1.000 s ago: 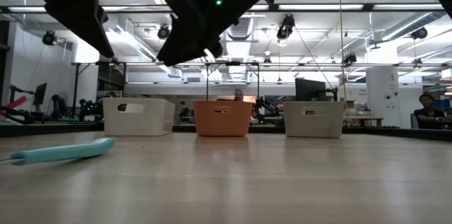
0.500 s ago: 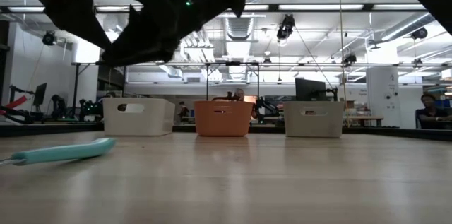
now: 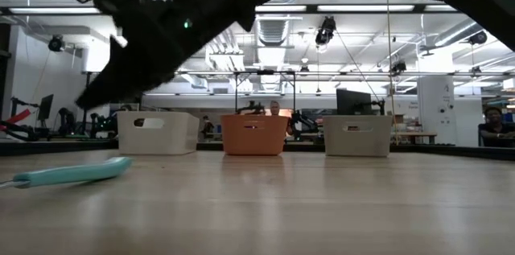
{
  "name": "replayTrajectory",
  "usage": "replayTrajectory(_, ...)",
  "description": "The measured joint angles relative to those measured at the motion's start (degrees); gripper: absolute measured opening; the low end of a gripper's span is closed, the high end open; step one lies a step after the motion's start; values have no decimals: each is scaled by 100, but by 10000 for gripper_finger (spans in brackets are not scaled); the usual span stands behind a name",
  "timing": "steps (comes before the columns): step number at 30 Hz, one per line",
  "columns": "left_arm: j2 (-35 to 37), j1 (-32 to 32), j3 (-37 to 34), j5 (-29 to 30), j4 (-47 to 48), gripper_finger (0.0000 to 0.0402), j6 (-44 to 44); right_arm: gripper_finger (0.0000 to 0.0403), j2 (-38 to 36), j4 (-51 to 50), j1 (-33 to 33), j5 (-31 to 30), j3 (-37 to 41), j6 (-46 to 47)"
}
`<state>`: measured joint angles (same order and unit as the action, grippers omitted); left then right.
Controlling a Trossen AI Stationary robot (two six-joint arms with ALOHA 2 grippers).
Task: Sort silverware by color (type)
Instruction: Put the green spoon into the gray bin
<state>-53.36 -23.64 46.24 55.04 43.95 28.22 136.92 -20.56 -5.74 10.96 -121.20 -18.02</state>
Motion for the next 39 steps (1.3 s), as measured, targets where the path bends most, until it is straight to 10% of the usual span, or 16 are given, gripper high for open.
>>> replayTrajectory(39,8,4,354,912,-130,78,-1123,132,68,-1077,12,-812,279,191)
